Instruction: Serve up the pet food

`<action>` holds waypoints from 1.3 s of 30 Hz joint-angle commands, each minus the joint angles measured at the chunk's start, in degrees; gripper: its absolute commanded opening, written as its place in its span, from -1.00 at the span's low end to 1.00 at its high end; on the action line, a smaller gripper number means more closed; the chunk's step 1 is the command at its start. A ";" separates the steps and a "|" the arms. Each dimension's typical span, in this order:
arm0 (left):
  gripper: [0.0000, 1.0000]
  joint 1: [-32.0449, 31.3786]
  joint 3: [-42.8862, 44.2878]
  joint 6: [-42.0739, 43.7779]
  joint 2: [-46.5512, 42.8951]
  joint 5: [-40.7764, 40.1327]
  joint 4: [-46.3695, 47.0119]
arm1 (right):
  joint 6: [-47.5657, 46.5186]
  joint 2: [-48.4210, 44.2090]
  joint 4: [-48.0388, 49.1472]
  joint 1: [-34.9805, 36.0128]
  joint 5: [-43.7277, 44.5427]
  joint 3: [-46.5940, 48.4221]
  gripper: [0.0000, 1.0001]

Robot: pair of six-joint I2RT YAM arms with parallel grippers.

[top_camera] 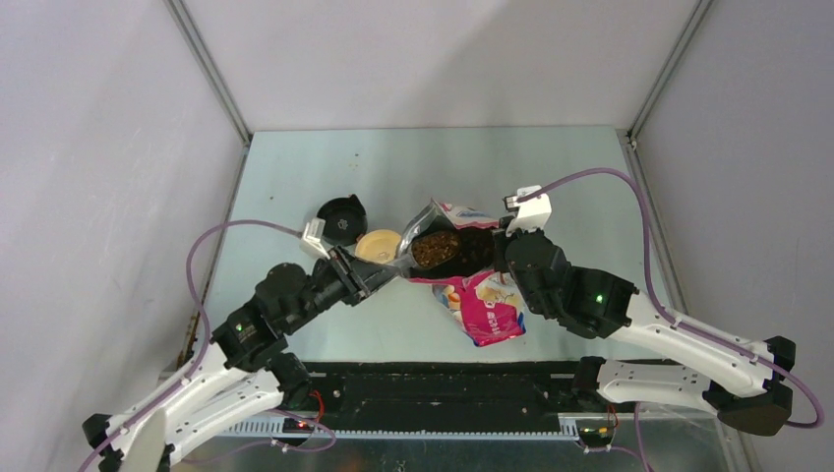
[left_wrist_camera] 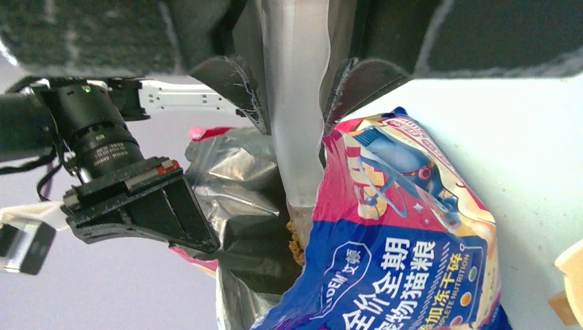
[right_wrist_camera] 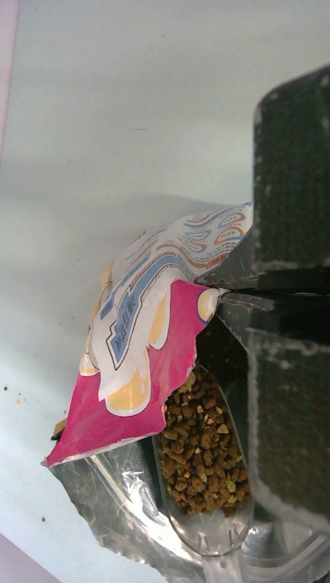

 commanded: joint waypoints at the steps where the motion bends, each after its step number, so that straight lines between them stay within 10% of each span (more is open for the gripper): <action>1: -1.00 0.24 10.12 5.56 8.20 -2.98 -7.82 | -2.19 -1.21 5.65 0.71 0.33 2.15 -1.00; 14: -1.00 0.29 7.66 4.49 8.24 -2.38 -3.74 | -2.16 -0.66 4.74 0.71 1.67 2.15 -1.00; 39: -1.00 0.82 -29.14 -13.34 -3.22 -2.61 50.27 | 3.05 -2.58 8.83 0.49 4.95 1.84 -1.00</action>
